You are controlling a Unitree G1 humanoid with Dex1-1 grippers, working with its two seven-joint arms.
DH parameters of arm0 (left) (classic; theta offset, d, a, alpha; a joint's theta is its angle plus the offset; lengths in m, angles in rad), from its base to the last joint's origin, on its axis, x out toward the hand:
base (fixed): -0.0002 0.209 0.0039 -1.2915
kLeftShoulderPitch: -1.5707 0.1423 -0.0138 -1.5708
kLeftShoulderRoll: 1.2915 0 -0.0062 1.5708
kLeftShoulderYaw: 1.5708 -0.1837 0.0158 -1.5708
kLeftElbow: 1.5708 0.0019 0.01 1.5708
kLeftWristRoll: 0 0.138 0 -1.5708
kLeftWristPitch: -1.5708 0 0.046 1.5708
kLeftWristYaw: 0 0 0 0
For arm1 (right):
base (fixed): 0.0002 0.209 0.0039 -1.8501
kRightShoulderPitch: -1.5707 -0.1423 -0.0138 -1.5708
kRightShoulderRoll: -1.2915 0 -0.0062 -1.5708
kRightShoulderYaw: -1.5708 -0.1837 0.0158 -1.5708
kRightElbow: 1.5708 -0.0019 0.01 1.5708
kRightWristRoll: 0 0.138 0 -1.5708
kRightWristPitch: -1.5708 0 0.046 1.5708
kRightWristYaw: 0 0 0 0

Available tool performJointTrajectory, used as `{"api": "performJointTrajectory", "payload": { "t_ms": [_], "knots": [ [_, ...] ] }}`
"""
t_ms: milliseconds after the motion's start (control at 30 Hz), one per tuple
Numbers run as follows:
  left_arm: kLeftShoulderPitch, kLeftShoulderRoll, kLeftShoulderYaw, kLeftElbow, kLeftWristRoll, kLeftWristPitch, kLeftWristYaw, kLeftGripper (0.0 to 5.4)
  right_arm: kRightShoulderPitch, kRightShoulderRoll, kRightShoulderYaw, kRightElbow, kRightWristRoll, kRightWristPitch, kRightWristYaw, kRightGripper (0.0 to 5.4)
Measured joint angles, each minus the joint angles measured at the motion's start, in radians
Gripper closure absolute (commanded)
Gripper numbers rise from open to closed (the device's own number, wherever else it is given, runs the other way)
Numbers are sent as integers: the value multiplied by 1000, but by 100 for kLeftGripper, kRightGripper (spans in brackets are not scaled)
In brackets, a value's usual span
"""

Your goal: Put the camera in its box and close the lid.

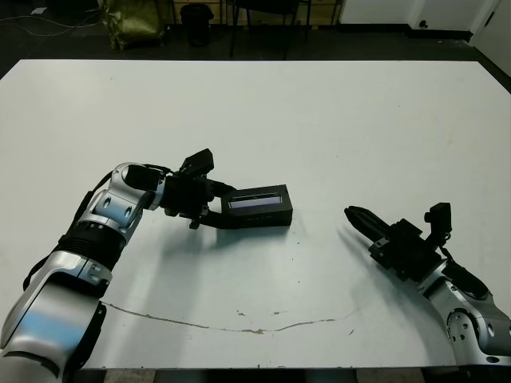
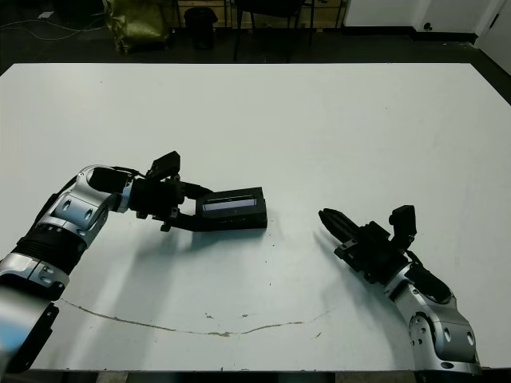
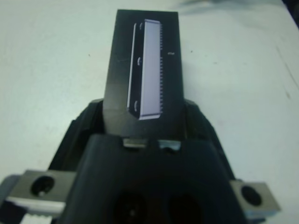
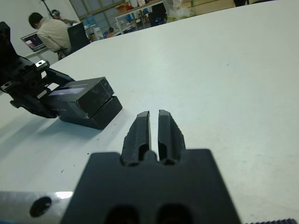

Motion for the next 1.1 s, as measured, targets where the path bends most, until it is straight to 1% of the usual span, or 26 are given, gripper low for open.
{"api": "performJointTrajectory", "payload": {
  "t_ms": [200,300,467,1033,1100],
  "knots": [
    [-8,-19,-4,33,23,-34,9,281,0,0,0,-7,7,17,-11,540],
    [-13,-25,-6,50,35,-43,8,281,0,0,3,-15,-3,16,-17,540],
    [-34,-37,-10,85,45,-34,-3,281,3,-1,3,-47,-1,53,-36,540],
    [-61,-58,-16,131,86,-13,-19,281,5,-1,-1,-67,10,69,-48,540],
    [-66,-58,-25,129,100,-12,-14,240,5,-1,-1,-62,10,67,-41,540]
  ]
}}
